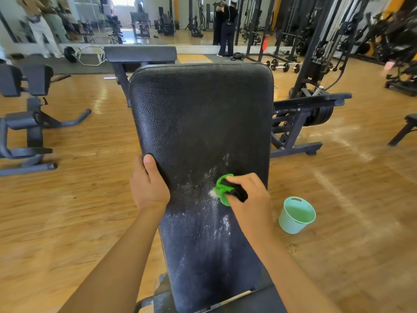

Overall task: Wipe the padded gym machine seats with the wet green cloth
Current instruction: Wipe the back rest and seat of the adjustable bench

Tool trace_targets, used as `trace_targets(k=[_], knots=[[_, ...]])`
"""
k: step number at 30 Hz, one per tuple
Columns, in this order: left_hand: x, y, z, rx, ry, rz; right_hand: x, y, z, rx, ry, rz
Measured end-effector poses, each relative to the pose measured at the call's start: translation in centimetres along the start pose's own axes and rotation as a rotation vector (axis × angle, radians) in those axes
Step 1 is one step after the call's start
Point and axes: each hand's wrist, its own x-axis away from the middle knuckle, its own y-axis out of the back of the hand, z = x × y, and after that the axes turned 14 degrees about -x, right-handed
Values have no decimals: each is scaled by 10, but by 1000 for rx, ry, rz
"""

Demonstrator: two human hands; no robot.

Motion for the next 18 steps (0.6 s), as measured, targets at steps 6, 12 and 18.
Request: trace_targets(k=[6,12,18], knots=[[0,2,-2,10,-15,-1,-50,1,29,-47,93,-223],[-1,1,1,48,-22,17,0,-34,8,40,80,-121],[0,3,-1,54,-17,28,39,-36,-5,77,-18,21]])
